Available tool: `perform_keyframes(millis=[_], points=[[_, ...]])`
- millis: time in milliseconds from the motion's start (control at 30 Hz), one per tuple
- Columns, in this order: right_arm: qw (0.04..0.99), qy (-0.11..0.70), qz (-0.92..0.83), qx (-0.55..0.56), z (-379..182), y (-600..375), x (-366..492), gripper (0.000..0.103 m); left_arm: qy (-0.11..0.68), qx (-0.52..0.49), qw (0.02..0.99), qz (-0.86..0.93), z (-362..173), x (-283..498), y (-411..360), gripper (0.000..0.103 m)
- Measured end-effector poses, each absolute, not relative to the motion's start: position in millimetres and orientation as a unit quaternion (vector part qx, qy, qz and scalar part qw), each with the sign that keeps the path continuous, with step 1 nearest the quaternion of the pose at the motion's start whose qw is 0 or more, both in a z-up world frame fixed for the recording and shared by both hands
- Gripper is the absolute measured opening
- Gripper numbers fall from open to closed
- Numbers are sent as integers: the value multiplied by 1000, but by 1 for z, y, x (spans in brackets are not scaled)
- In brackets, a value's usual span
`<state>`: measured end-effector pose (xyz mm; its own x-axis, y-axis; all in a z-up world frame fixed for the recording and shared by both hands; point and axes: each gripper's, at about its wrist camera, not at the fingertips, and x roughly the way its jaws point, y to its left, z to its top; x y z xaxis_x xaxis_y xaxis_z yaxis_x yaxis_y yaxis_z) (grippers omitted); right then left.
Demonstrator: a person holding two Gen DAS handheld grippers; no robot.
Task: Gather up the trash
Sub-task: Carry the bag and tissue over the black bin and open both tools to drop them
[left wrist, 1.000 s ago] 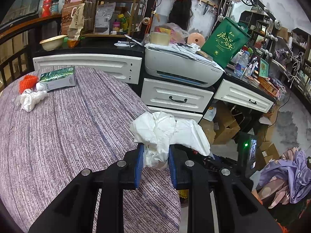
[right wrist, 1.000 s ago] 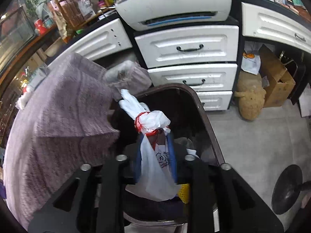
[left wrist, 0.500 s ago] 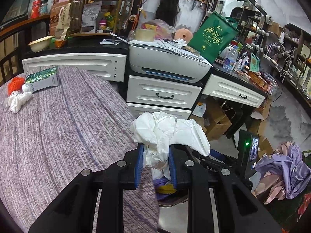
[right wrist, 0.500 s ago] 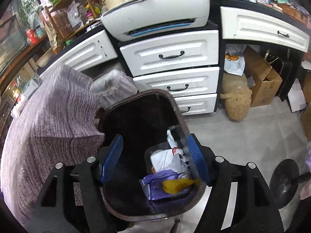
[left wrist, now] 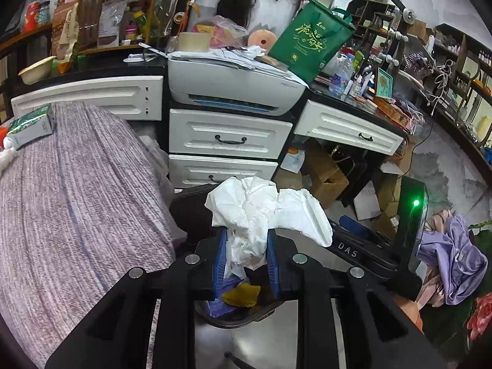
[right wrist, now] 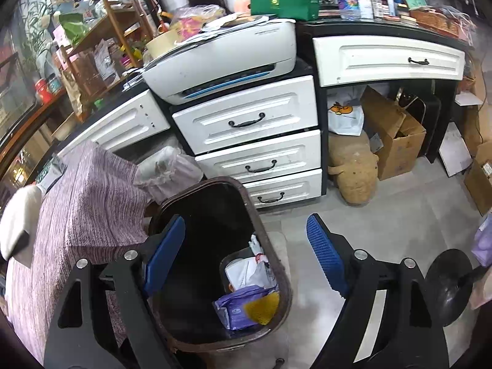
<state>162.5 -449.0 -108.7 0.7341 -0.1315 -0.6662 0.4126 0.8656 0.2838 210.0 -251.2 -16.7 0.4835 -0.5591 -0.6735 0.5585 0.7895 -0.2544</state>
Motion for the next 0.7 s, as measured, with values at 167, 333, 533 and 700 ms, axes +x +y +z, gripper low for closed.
perform_keyframes(millis=[167,333,533,700], points=[[904,331,-162,218,-110,-458,154,81,403,-1,854,-329,-26,211,-263,23],[899,334,-173,227,-114,-468,149,81,417,8,846,-333,-37,212,-277,23],[895,335,-180,232,-115,-474,144,81,443,12,831,-336,-55,220,-291,23],[894,338,-185,228,-115,-476,139,81,453,29,827,-333,-66,225,-304,23]])
